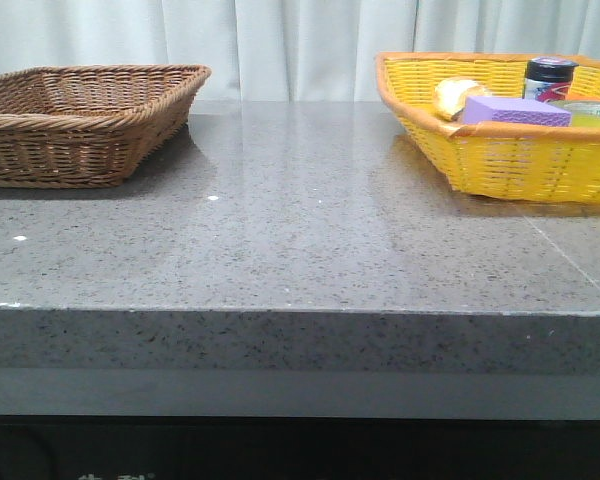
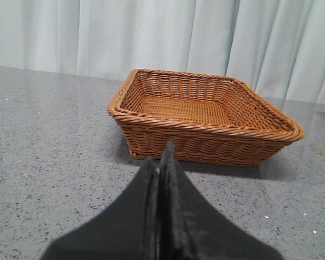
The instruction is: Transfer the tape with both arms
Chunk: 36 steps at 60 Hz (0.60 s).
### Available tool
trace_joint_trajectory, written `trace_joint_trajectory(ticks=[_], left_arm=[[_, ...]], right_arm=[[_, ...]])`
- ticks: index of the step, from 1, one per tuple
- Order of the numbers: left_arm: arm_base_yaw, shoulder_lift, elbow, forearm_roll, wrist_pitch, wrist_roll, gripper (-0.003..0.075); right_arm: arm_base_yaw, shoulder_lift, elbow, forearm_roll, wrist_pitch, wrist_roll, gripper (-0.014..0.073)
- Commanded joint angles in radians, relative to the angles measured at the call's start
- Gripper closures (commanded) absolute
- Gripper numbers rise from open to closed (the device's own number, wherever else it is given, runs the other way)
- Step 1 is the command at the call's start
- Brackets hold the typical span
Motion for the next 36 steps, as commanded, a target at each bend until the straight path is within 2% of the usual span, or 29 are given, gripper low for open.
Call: trace_joint_trajectory(ticks=[1, 36], left_arm=[[-0.003, -0.016, 0.007, -0.001, -0.081, 0.0, 0.0741], [-0.003, -0.016, 0.007, -0.005, -0.088, 0.0, 0.0741]], right_arm=[[-0.005, -0.023, -0.005, -0.007, -0.084, 0.0, 0.0661], [-0.005, -0.023, -0.005, -0.007, -0.084, 0.0, 0.0661]])
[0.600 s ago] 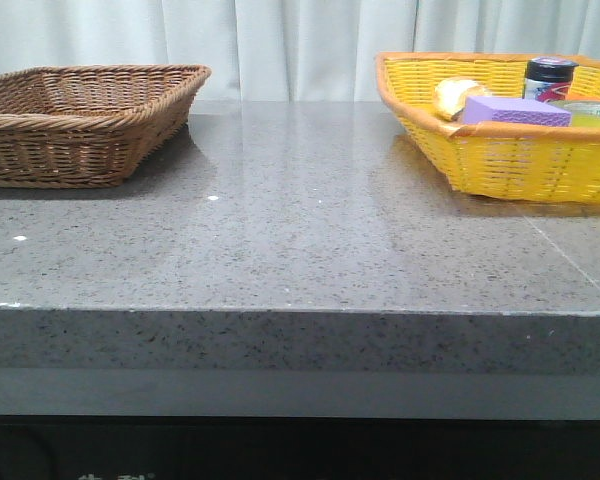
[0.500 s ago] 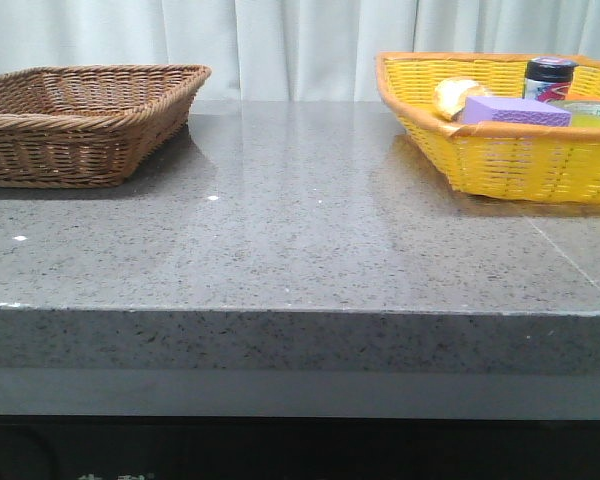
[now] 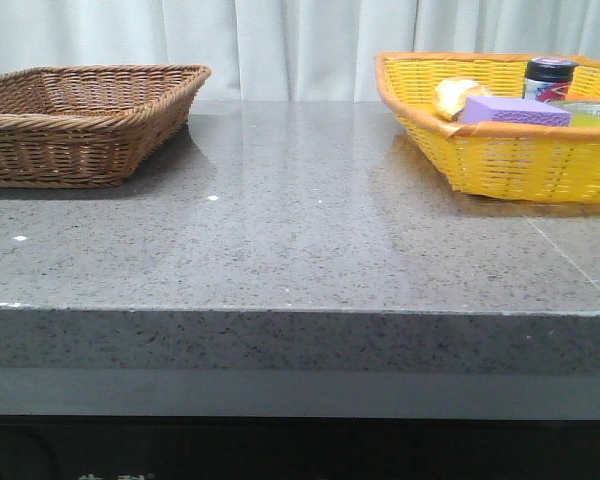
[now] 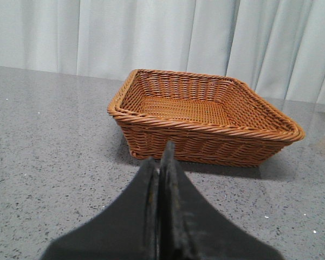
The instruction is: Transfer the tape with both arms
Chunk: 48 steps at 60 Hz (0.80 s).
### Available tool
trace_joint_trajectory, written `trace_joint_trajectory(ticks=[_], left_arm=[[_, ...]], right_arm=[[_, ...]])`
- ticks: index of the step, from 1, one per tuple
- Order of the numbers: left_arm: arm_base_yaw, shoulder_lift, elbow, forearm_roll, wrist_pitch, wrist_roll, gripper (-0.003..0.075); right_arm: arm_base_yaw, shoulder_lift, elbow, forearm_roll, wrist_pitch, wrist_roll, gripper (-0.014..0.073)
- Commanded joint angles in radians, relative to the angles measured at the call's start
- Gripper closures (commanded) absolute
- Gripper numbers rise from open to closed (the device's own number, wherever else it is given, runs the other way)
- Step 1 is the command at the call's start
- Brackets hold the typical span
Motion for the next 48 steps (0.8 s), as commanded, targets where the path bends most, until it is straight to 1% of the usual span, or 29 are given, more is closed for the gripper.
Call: trace_joint_trajectory(ticks=[1, 9, 16, 23, 27, 34, 40, 48], left_arm=[[-0.003, -0.016, 0.007, -0.005, -0.091, 0.0, 0.0741], [-0.003, -0.016, 0.007, -0.005, -0.093, 0.0, 0.0741], [-0.003, -0.016, 0.007, -0.005, -0.149, 0.0, 0.0741], [-0.003, -0.016, -0.016, -0.005, -0.157, 0.0, 0.0741], [-0.003, -0.016, -0.057, -0.005, -0.13, 0.0, 0.0741], [-0.003, -0.012, -0.167, -0.005, -0.044, 0.0, 0.0741], [-0.003, 0.013, -0.296, -0.005, 0.038, 0.0, 0.0741], [-0.003, 0.095, -0.474, -0.003, 0.165, 0.0, 0.0741]], right_arm=[[-0.005, -0.023, -0.005, -0.007, -0.084, 0.0, 0.0661], [-0.005, -0.023, -0.005, -0.007, -0.084, 0.0, 0.0661], [-0.005, -0.023, -0.005, -0.007, -0.085, 0.0, 0.0661], [-0.005, -0.023, -0.014, -0.001, -0.105, 0.0, 0.0661], [-0.005, -0.023, -0.04, 0.002, -0.084, 0.0, 0.0661], [-0.005, -0.023, -0.118, 0.002, -0.014, 0.0, 0.0661], [-0.005, -0.013, -0.212, 0.002, 0.074, 0.0, 0.0661], [-0.005, 0.038, -0.377, -0.007, 0.179, 0.0, 0.0661]])
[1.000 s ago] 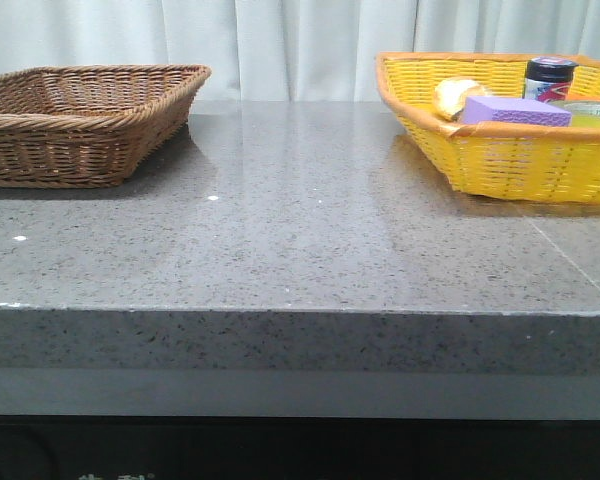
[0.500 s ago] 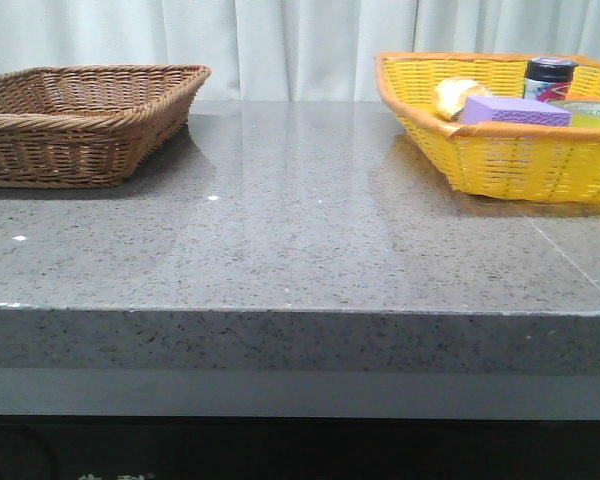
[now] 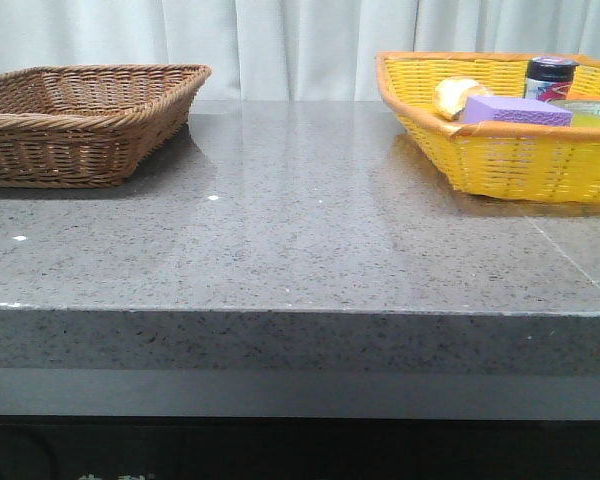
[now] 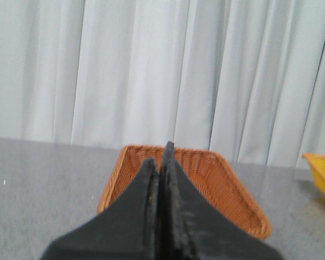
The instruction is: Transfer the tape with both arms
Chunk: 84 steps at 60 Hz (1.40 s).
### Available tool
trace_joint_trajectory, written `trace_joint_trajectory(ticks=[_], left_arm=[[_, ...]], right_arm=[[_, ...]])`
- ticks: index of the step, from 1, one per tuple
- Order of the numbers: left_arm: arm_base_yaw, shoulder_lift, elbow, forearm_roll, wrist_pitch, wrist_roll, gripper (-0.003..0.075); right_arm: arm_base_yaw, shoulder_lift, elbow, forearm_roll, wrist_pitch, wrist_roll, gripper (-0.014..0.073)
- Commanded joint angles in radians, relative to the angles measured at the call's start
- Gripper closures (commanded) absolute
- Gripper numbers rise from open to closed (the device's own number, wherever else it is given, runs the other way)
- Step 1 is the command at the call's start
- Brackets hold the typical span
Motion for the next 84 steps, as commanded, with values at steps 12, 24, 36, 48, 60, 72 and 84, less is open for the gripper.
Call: trace_joint_trajectory(ticks=[12, 24, 36, 48, 60, 72, 84], left_arm=[[-0.003, 0.271, -0.388, 0.011, 0.223, 0.001, 0.0741], [-0.003, 0.476, -0.551, 0.011, 0.398, 0.077, 0.0741], [-0.003, 0.593, -0.557, -0.055, 0.405, 0.077, 0.0741], [-0.003, 0.681, -0.557, -0.068, 0.406, 0.077, 0.0741], [-0.003, 0.766, -0.557, -0.068, 0.412, 0.077, 0.0741], [-0.003, 0.806, -0.557, -0.068, 0.406, 0.077, 0.0738], [-0.003, 0.81, -0.557, -0.064, 0.4, 0.087, 0.0447]], right_arm=[[-0.005, 0.203, -0.37, -0.009, 0.163, 0.0, 0.0661], [-0.005, 0.385, -0.531, -0.011, 0.328, 0.0, 0.0661], [-0.005, 0.526, -0.541, -0.011, 0.358, 0.0, 0.0661], [-0.005, 0.625, -0.541, -0.011, 0.397, 0.0, 0.0661], [-0.005, 0.699, -0.541, -0.017, 0.441, 0.0, 0.0661], [-0.005, 0.741, -0.541, -0.04, 0.458, 0.0, 0.0641], [-0.005, 0.742, -0.541, -0.05, 0.464, 0.0, 0.023]])
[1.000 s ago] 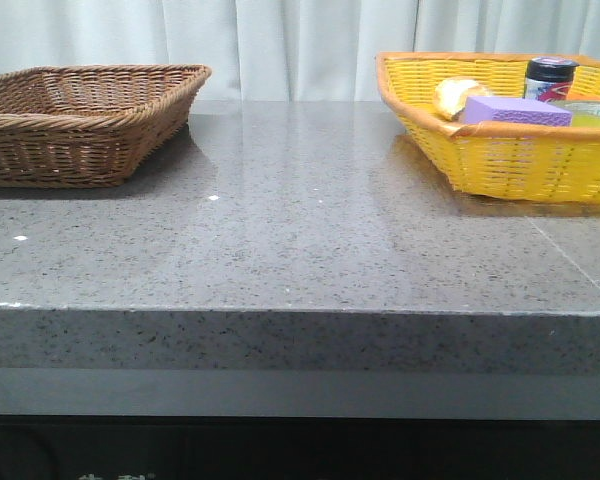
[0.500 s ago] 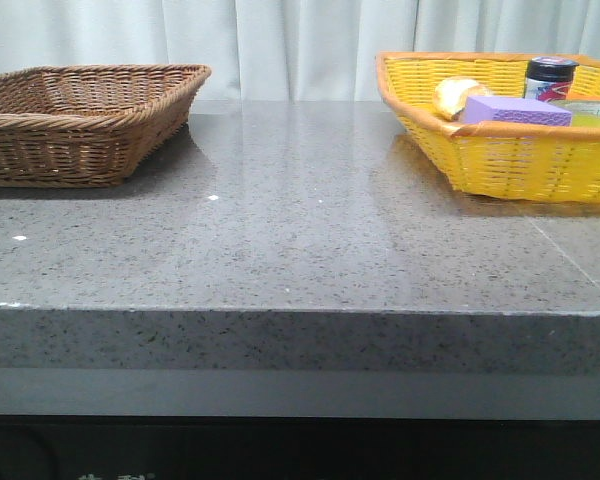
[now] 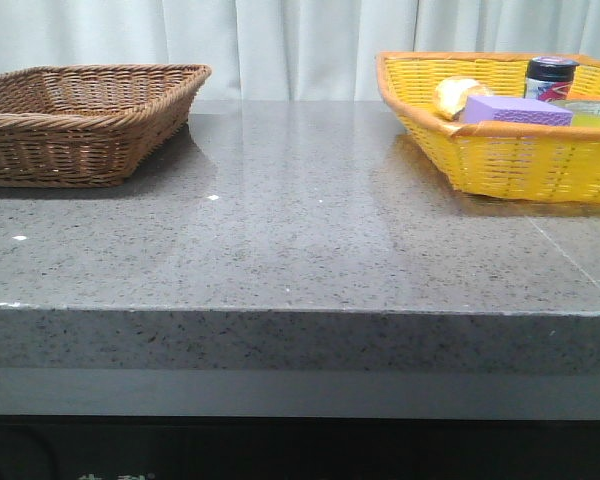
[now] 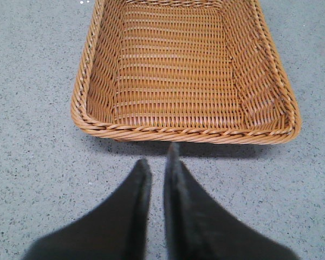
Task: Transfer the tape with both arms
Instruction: 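Lower the right gripper into the yellow basket over the yellow tape roll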
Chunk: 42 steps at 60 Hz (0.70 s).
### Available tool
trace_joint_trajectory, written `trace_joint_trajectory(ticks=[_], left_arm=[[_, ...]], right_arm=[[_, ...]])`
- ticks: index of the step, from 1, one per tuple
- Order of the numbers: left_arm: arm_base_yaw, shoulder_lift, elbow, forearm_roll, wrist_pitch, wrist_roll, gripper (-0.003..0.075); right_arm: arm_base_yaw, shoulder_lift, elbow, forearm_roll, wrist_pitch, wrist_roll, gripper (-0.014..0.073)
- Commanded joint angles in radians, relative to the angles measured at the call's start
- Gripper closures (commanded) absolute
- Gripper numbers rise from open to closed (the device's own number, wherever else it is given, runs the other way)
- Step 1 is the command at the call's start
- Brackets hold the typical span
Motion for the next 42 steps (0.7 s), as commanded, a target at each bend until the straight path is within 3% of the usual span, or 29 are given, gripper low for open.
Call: trace_joint_trajectory(ticks=[1, 6, 9, 25, 42], left_arm=[[-0.003, -0.002, -0.034, -0.009, -0.077, 0.005, 0.0414], [-0.003, -0.002, -0.034, -0.009, -0.075, 0.005, 0.0236], [-0.003, -0.002, -0.034, -0.009, -0.073, 0.005, 0.02], [-0.01, -0.002, -0.034, -0.015, -0.078, 0.022, 0.025], [-0.067, -0.002, -0.034, -0.015, -0.063, 0.022, 0.0251]], right_arm=[[-0.005, 0.002, -0.033, -0.011, -0.058, 0.0, 0.0194], [-0.005, 0.002, -0.033, -0.011, -0.056, 0.0, 0.0017], [-0.005, 0.002, -0.033, -0.011, -0.056, 0.0, -0.0031], [-0.005, 0.002, -0.033, -0.011, -0.049, 0.0, -0.0041], [-0.005, 0.002, -0.037, -0.013, -0.054, 0.0, -0.0041]])
